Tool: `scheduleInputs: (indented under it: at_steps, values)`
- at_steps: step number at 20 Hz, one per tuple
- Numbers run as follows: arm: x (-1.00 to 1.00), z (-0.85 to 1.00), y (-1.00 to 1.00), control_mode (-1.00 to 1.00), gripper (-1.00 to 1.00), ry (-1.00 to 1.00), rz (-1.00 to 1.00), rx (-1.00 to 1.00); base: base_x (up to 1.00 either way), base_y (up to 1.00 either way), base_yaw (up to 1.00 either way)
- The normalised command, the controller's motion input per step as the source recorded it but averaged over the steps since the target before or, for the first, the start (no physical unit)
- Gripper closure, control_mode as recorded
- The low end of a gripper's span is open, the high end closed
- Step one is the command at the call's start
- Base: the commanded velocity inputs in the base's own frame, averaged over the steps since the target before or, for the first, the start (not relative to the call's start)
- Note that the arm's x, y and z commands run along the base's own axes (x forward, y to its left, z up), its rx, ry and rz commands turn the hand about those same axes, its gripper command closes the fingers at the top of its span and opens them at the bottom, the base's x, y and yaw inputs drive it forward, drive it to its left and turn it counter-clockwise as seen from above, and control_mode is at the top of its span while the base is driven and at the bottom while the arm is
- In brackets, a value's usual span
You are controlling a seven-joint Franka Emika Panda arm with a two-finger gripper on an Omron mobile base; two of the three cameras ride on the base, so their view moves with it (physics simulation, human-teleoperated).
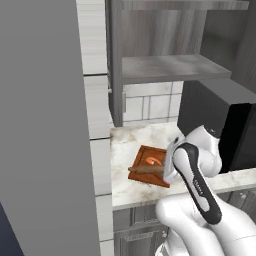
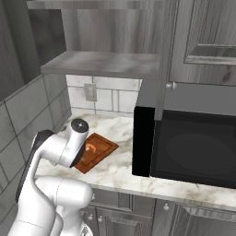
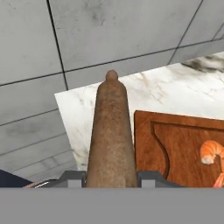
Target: Open the cabinet, retrieve the rolling pin, and place it next to the meat on the cutting board to prepare for tenderizing.
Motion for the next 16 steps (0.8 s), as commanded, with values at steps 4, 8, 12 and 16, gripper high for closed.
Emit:
scheduleInputs:
  at_steps: [4,8,12,16]
  values:
    - [0.25,-0.39,0.0,-1.0,1.0,0.02,0.04,-0.03,0.0,0.0,0.0]
    - [0.36,-0.31,0.0,-1.0,1.0,0.0,0.01,-0.01,0.0,0.0,0.0]
    - [0.33,-0.35,0.0,-1.0,1.0,0.0,0.01,0.0,0.0,0.0,0.0]
    - [0.1,-0.48,0.0,-1.0,1.0,-0.01,0.03,0.0,0.0,0.0,0.0]
